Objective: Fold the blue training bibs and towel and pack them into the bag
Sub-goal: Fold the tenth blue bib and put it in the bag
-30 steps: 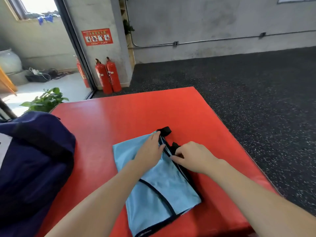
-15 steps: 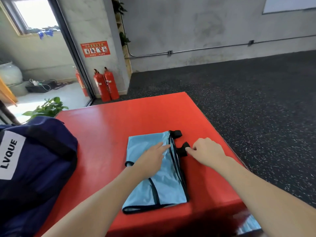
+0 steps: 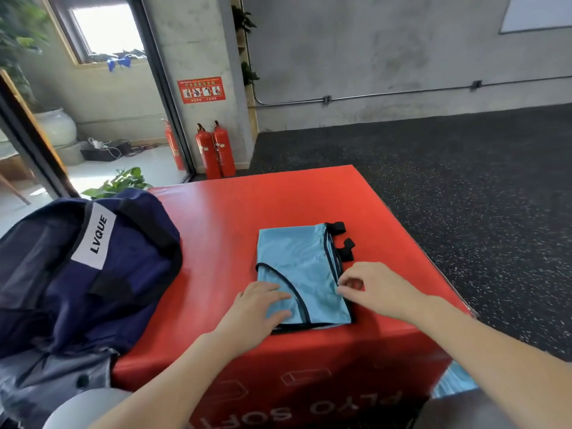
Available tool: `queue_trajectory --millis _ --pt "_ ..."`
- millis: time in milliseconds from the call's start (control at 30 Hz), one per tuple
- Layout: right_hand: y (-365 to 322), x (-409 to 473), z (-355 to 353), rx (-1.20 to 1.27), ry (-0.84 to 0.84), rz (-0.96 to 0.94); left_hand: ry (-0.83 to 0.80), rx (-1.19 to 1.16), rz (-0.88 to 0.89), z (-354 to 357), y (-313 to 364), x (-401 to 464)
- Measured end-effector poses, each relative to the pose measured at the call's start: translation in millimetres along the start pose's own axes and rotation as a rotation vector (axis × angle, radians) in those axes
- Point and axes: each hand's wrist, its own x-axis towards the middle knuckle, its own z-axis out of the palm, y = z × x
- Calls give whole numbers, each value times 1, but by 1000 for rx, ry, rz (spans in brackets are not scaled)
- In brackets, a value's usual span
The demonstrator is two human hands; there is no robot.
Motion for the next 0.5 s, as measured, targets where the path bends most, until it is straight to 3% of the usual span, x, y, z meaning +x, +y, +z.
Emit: queue_trajectory --millis 233,500 --pt "-10 -39 36 -109 -159 -163 -57 -69 67 4 -1 -40" --pt "-9 -57 49 -77 -69 -200 37 -142 94 3 1 -60"
